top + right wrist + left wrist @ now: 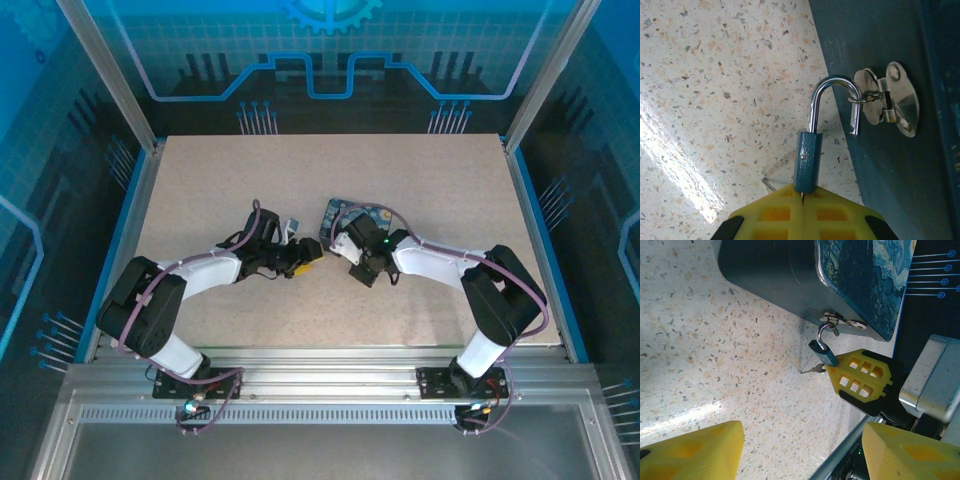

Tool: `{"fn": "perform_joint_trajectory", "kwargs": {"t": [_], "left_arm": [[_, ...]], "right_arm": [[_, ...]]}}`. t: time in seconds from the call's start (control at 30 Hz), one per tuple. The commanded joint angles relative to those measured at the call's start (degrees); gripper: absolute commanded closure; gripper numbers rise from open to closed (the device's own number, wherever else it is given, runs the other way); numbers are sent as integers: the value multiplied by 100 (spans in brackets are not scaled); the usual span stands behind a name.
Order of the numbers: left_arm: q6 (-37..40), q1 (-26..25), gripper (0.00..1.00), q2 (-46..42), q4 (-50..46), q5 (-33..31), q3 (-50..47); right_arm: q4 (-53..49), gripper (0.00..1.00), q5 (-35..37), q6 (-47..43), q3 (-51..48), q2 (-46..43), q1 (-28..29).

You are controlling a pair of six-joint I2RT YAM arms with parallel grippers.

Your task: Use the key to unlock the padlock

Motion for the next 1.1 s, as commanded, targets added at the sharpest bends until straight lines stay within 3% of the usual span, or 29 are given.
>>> {"fn": "perform_joint_trajectory", "kwargs": {"t": [0.0, 1.07], "left_arm": [[144, 47, 36, -9, -135, 112, 82], [121, 48, 36, 9, -127, 86, 76]], "right_arm": [[84, 100, -68, -204, 28, 81, 88], [329, 100, -13, -503, -91, -85, 126]]}}
